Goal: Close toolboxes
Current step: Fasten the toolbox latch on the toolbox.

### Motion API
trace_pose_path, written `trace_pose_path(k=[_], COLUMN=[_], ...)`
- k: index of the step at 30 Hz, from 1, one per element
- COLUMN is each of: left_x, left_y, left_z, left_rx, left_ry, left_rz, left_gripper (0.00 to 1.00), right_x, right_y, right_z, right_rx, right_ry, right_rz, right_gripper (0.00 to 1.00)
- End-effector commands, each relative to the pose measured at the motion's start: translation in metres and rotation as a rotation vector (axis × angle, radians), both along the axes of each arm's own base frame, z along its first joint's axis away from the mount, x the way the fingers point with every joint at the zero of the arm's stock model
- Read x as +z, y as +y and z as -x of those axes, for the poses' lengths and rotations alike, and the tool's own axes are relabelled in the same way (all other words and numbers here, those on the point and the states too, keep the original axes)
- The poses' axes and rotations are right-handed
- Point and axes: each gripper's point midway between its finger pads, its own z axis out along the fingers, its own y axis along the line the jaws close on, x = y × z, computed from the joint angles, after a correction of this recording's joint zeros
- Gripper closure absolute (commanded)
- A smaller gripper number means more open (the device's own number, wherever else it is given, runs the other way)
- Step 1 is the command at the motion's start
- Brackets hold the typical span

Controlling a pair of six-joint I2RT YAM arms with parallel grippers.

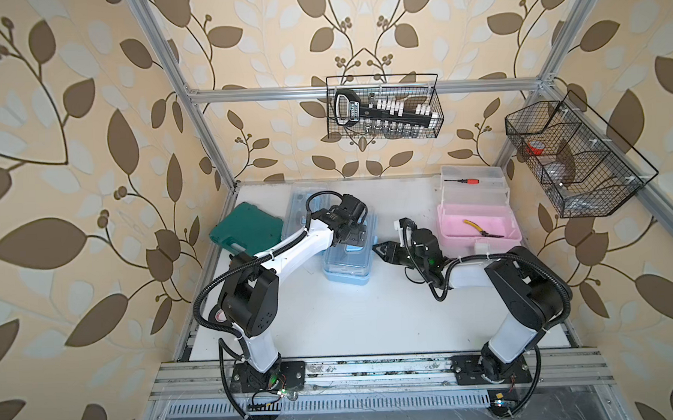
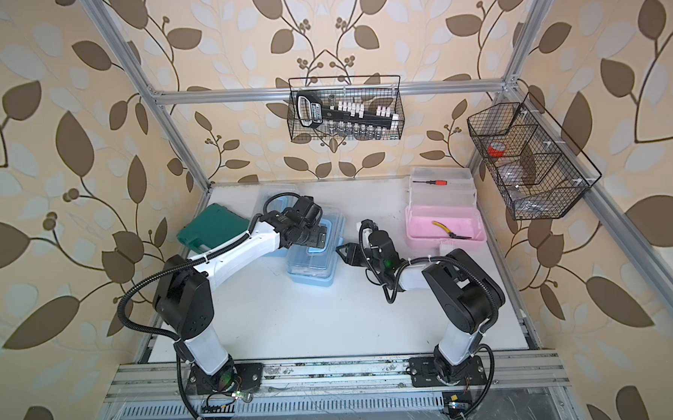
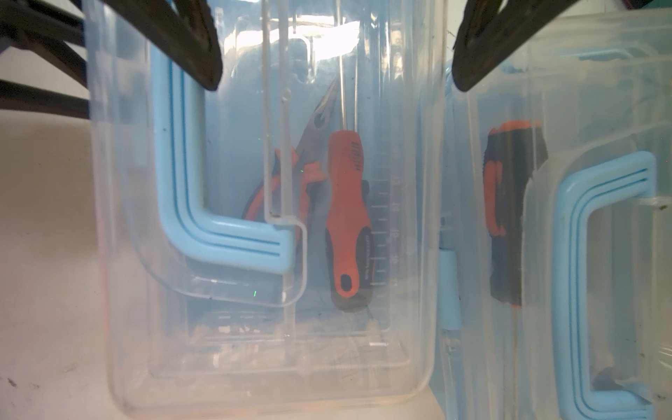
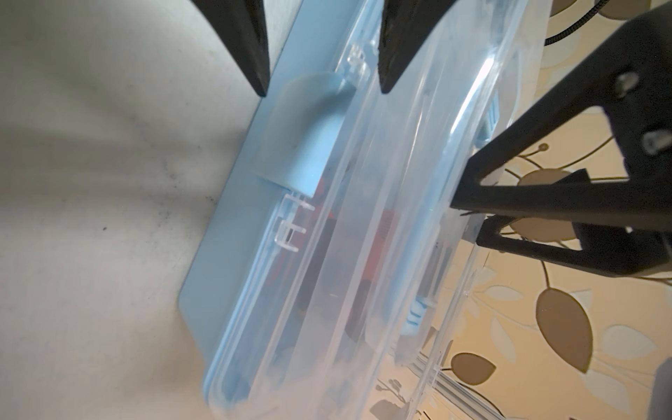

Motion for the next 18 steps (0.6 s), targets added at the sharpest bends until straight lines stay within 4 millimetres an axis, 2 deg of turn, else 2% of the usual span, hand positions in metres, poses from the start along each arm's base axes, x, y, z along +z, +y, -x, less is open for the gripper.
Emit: trace_pose_path(k=[1,6,8,15,18], left_x=[-0.03,-0.03,-0.03,-0.032,-0.033], left_y=[-0.005,-0.007,-0.006,-0.007,-0.007], left_z=[0.03,0.03,0.031,0.031,0.032], left_rx=[-0.062,-0.065,-0.065,-0.065,-0.065], left_ry=[0.137,0.138,0.139,0.142,0.144], left_rz=[-0.021,-0.013,-0.014,-0.008,-0.006], left_gripper=[0.01,0.01,0.01,0.01,0.01], right_x=[0.006,0.01,0.006,0.001,-0.004], right_y=[-0.006,-0.011,-0.01,0.001,0.005], right_z=[0.001,-0.004,-0.013,-0.02,-0.023], right_rx=[-0.013,-0.032,-0.046,-0.008,0.002], right_ry=[-0.019,-0.005,0.037,0.06,0.084], right_rz=[0.004,-0.023,0.008,0.016,0.017], right_gripper=[0.53,0.53,0.54,0.58,0.64])
